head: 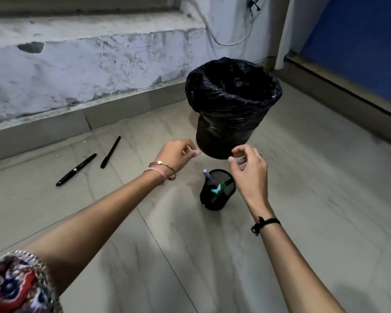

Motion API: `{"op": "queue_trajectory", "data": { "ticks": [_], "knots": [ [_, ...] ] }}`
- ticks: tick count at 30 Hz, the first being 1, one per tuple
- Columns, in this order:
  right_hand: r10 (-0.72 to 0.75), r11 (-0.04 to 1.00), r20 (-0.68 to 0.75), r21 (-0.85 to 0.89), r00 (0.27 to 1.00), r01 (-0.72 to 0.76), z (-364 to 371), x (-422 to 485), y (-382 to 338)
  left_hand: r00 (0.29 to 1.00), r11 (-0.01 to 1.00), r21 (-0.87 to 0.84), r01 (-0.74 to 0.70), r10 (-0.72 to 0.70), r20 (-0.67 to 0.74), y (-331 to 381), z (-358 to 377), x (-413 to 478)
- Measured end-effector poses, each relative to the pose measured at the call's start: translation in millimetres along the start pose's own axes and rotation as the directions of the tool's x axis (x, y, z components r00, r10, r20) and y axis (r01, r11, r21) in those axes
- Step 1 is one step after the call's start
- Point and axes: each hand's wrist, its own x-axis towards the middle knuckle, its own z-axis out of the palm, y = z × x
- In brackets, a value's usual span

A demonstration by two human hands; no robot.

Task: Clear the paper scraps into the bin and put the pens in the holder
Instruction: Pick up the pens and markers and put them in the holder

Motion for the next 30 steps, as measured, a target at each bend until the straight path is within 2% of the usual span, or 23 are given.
{"op": "queue_trajectory", "data": {
  "ticks": [5,10,13,16,18,20,22,24,27,28,30],
  "knots": [
    [-0.188,0.982,0.221,0.046,0.957,0.182,49.4,6.3,-29.6,0.983,0.984,-0.045,0.175,-0.177,-0.041,-51.4,-11.9,-10.4],
    [-0.298,0.954,0.442,0.109,0.846,0.279,141.5,17.5,-62.2,0.904,0.93,0.007,0.366,-0.354,-0.239,-124.9,-41.9,-25.0],
    [-0.317,0.942,0.591,0.102,0.742,0.321,201.2,22.3,-79.7,0.797,0.867,0.033,0.498,-0.442,-0.412,-172.2,-65.4,-40.2],
    [-0.357,0.9,0.729,0.102,0.584,0.423,250.6,21.0,-100.3,0.692,0.763,0.099,0.638,-0.513,-0.507,-212.7,-83.3,-61.1],
    [-0.343,0.851,0.81,0.054,0.475,0.522,273.6,18.9,-113.1,0.672,0.711,0.14,0.689,-0.554,-0.492,-232.3,-90.2,-72.8],
    [-0.325,0.781,0.847,-0.01,0.42,0.624,287.8,17.4,-124.8,0.681,0.692,0.175,0.7,-0.574,-0.455,-245.0,-95.7,-77.6],
    [-0.338,0.736,0.833,-0.057,0.439,0.675,294.2,11.7,-130.4,0.699,0.684,0.223,0.695,-0.57,-0.431,-250.9,-99.0,-78.7],
    [-0.412,0.7,0.773,-0.071,0.482,0.711,295.9,2.9,-128.5,0.721,0.673,0.285,0.683,-0.558,-0.41,-253.8,-100.0,-78.8],
    [-0.514,0.632,0.734,-0.027,0.445,0.774,287.1,-5.9,-117.2,0.76,0.654,0.389,0.649,-0.526,-0.382,-255.1,-97.2,-77.6],
    [-0.534,0.644,0.713,-0.004,0.454,0.765,281.8,-5.6,-112.3,0.775,0.668,0.396,0.63,-0.505,-0.38,-252.9,-97.0,-76.3],
    [-0.588,0.698,0.609,0.05,0.532,0.714,266.2,-0.8,-104.5,0.805,0.753,0.318,0.576,-0.452,-0.385,-242.5,-96.8,-71.7]
  ]
}}
